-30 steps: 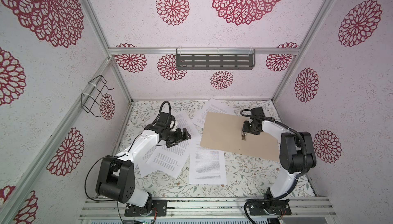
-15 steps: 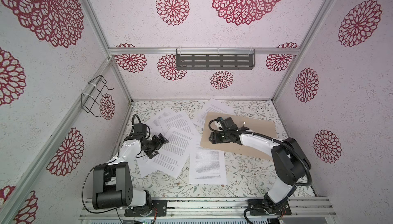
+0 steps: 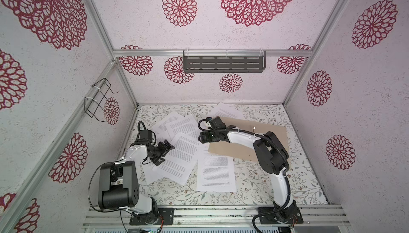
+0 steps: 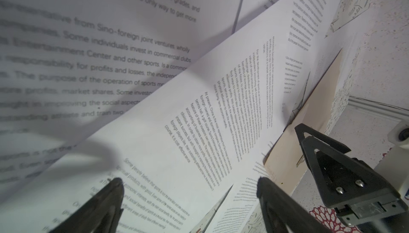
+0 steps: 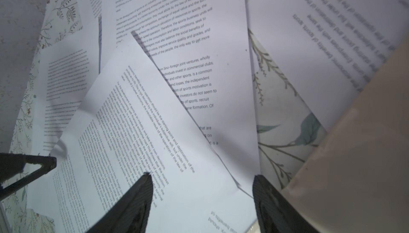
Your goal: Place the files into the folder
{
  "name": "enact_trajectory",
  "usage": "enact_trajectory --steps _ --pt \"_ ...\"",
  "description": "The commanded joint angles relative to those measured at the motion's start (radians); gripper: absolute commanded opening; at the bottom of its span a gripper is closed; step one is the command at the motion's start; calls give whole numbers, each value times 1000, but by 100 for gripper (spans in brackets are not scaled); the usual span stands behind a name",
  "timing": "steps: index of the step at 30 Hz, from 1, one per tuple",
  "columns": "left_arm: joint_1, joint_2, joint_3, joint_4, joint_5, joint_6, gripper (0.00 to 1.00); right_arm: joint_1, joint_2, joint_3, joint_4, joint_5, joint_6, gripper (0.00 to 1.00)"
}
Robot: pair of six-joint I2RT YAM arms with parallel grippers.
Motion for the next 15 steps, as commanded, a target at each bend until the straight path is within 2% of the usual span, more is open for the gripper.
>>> enact_trajectory --steps 1,8,15 --pt "-3 27 -45 47 -16 -56 97 19 26 69 -83 25 30 74" --pt "-4 31 -94 78 -15 -83 97 35 74 111 -151 50 66 73" --pt "-4 31 -94 71 -23 -77 97 56 94 122 -137 -33 131 73"
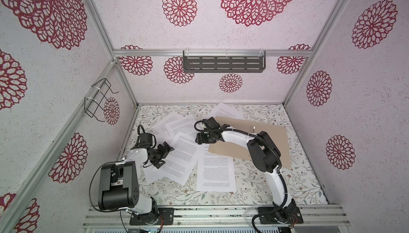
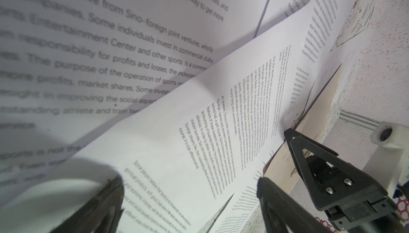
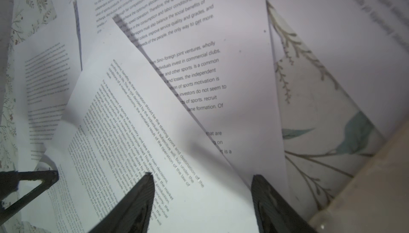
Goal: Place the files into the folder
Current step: 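Lower the right gripper onto the printed sheets beside the left gripper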
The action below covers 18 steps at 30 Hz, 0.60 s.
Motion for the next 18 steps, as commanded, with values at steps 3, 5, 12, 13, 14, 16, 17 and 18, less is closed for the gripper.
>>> enact_trajectory --steps 3,5,12,13,14,16,17,18 --pt "-8 45 -46 -10 -27 -9 97 16 11 9 -6 -88 81 73" --pt "-7 49 -48 -3 -23 -11 97 13 12 19 11 -114 98 73" --pt "-4 44 -49 -5 -24 -9 98 19 -67 -15 -47 21 93 76" --pt "-4 44 -50 -4 -23 -10 97 19 -73 -20 -60 36 82 76" --pt "-4 44 -50 -4 -24 -11 97 18 -69 -17 -84 55 69 76" --pt "-5 42 -52 -1 -22 -11 97 19 -58 -3 -119 93 43 76" --pt "-5 42 -52 -2 -20 -11 97 19 -50 6 -134 106 31 76" --pt "-4 42 -52 -2 -20 -11 97 20 -41 19 -152 121 22 76"
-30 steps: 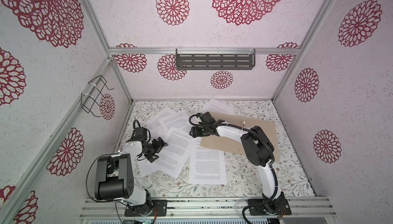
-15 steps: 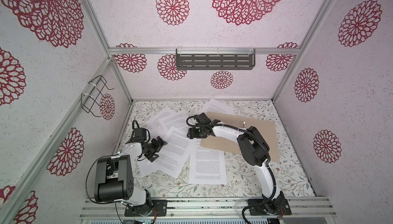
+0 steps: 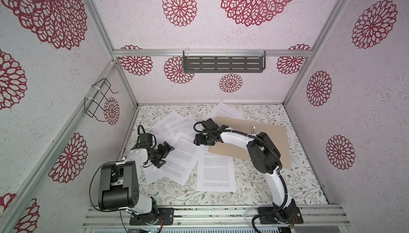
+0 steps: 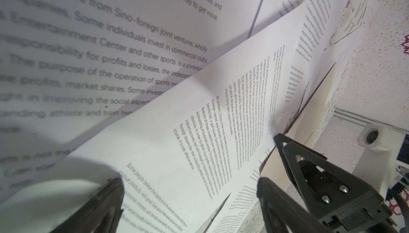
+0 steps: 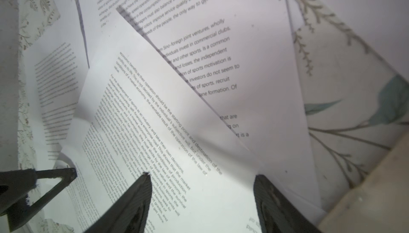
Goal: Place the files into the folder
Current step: 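Lower the right gripper onto the printed sheets beside the left gripper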
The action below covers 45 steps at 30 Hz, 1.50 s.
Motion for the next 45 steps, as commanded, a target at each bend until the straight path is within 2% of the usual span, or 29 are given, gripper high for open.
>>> enact_trajectory --steps 1,14,21,26,33,39,45 --pt "-5 37 -47 -23 -27 -7 97 2 -22 29 -126 109 -49 76" --pt "-4 34 -49 -24 -27 -9 97 34 24 49 -155 139 -46 73" --pt "-5 40 -52 -10 -15 -17 98 50 74 77 -101 -14 18 73" --pt "-5 50 -56 -6 -7 -21 97 53 48 51 -41 -78 74 72" --pt "-7 74 -52 9 18 -31 97 52 0 10 98 -176 143 77" --pt "-21 78 -55 18 28 -39 97 52 6 -28 178 -208 192 77" --pt "-79 112 -53 37 28 -57 97 42 -29 -69 218 -203 201 78"
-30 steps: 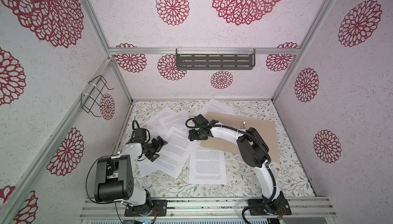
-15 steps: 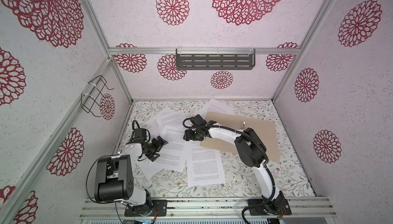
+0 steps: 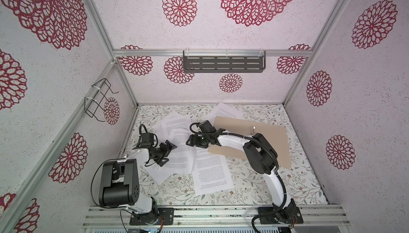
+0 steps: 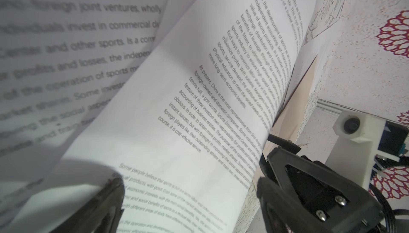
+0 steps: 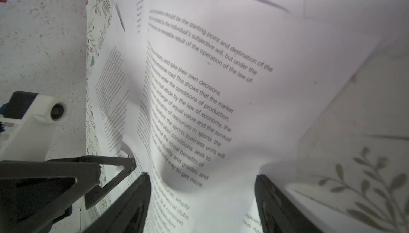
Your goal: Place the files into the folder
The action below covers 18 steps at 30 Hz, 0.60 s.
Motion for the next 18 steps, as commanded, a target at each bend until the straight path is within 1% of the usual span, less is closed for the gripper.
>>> enact_trajectory --steps 1,3,7,9,10,11,14,16,18 --pt "-46 79 -48 -55 -34 -27 97 -2 -60 -37 14 -33 41 78" --pt "-54 86 -45 -52 -38 -33 97 -6 -77 -64 43 -63 66 78" --pt "-54 93 -42 -52 -52 -36 97 -4 -129 -148 81 -69 125 80" --pt "-54 98 -40 -52 -59 -36 97 -7 -154 -216 185 -103 187 82" --pt "-54 100 -42 -48 -58 -39 97 -7 -155 -229 222 -115 210 85" --pt "-54 104 -42 -45 -55 -41 97 -7 -149 -233 250 -125 228 86" --pt "-55 109 -42 -42 -53 -44 97 -2 -127 -236 331 -157 283 86" --pt "-55 108 -40 -49 -54 -40 97 -7 -118 -230 339 -155 281 85" --pt "-54 102 -39 -57 -58 -33 97 -18 -128 -198 239 -89 205 85"
